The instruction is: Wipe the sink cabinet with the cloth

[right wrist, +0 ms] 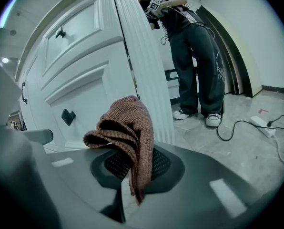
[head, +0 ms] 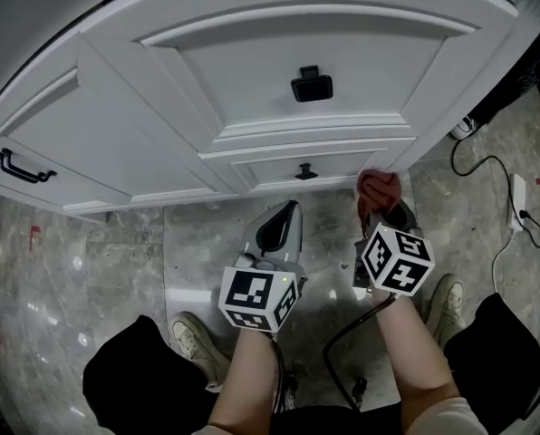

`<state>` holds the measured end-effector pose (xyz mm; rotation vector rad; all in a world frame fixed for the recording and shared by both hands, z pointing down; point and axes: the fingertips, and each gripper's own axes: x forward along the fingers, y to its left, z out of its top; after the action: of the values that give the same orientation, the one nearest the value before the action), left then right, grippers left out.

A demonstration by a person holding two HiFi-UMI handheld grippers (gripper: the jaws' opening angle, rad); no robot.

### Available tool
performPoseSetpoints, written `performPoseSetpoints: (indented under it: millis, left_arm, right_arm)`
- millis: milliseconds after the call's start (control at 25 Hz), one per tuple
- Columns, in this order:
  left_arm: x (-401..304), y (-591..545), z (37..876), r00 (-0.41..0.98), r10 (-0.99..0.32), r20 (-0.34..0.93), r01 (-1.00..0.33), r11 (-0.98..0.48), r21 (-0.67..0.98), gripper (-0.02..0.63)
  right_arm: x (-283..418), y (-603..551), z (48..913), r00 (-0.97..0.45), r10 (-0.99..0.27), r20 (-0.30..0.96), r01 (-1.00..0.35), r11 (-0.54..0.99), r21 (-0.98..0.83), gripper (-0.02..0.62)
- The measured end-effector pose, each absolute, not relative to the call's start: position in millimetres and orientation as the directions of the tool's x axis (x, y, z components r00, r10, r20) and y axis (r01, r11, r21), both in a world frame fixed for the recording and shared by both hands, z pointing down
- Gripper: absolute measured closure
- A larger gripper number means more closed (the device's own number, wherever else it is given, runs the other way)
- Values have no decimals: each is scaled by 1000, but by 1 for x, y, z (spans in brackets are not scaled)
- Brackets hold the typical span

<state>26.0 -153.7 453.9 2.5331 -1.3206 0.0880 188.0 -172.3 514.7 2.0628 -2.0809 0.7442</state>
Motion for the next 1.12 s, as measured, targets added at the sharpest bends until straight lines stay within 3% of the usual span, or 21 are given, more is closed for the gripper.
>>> performPoseSetpoints:
  millis: [520, 1120]
  left_arm:
    - [5, -57, 330, 530, -848, -26, -833, -526, 172, 606]
    - [-13, 121, 251, 507, -850, -143, -852, -520, 69, 606]
  right_arm:
    - [129, -72, 389, -203, -957, 209, -969, 165, -186, 515]
    - [115, 110, 307, -203, -975, 92, -977, 196, -78, 515]
